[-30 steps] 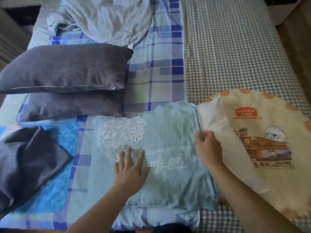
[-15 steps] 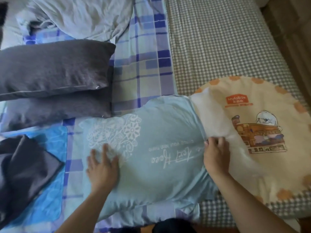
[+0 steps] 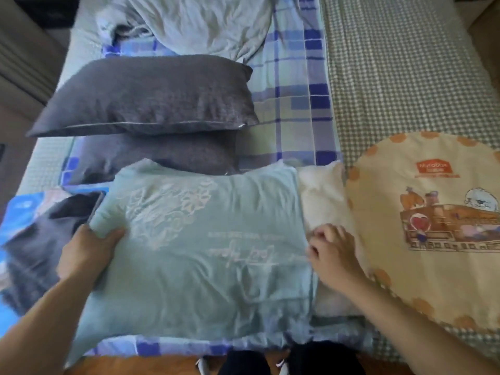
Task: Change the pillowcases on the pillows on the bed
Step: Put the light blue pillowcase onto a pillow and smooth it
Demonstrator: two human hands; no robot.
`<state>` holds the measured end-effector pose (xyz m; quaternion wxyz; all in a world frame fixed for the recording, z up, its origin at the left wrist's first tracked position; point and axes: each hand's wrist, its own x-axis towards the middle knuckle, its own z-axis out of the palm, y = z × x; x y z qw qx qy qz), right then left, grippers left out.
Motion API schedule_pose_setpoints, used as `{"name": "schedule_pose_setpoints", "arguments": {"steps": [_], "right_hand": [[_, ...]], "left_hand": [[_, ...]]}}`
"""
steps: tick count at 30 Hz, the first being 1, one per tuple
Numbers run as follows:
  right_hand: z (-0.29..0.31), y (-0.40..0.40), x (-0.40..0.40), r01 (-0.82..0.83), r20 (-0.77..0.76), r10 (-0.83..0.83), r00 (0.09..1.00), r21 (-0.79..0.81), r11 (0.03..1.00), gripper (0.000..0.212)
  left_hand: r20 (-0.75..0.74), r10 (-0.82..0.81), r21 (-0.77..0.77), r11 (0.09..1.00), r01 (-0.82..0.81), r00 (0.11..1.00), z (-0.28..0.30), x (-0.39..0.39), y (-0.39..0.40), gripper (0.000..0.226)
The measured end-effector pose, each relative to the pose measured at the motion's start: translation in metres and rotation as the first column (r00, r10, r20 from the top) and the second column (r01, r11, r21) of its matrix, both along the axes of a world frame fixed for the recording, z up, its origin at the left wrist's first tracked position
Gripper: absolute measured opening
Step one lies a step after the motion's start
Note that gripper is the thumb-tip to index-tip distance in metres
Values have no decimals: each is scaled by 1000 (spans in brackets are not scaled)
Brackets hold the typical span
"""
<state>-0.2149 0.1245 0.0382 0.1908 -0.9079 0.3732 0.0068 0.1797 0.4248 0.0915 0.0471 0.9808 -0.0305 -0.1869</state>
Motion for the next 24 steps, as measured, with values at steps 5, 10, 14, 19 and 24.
{"name": "schedule_pose_setpoints", "arguments": {"steps": [5, 10, 14, 19, 24], "right_hand": [[-14, 80, 67, -47, 190, -6, 982, 273, 961, 16], [-34, 42, 31, 600, -248, -571, 783, 547, 584, 67], [-62, 56, 35, 568, -396, -587, 706, 812, 136, 68], [-97, 76, 56, 589, -328, -518, 790, 640, 493, 46], [-52, 112, 76, 208, -232, -98, 968, 516, 831, 46]], "left_hand": [[181, -251, 141, 964, 227, 951, -19, 6, -8, 66], [-156, -695, -177, 718, 673, 701, -72, -169, -118, 69], [-227, -732, -129, 677, 725, 643, -90, -208, -116, 78], [-102, -935, -234, 355, 905, 340, -94, -204, -121, 64], [-72, -996, -177, -35, 984, -49, -75, -184, -191, 49]]}}
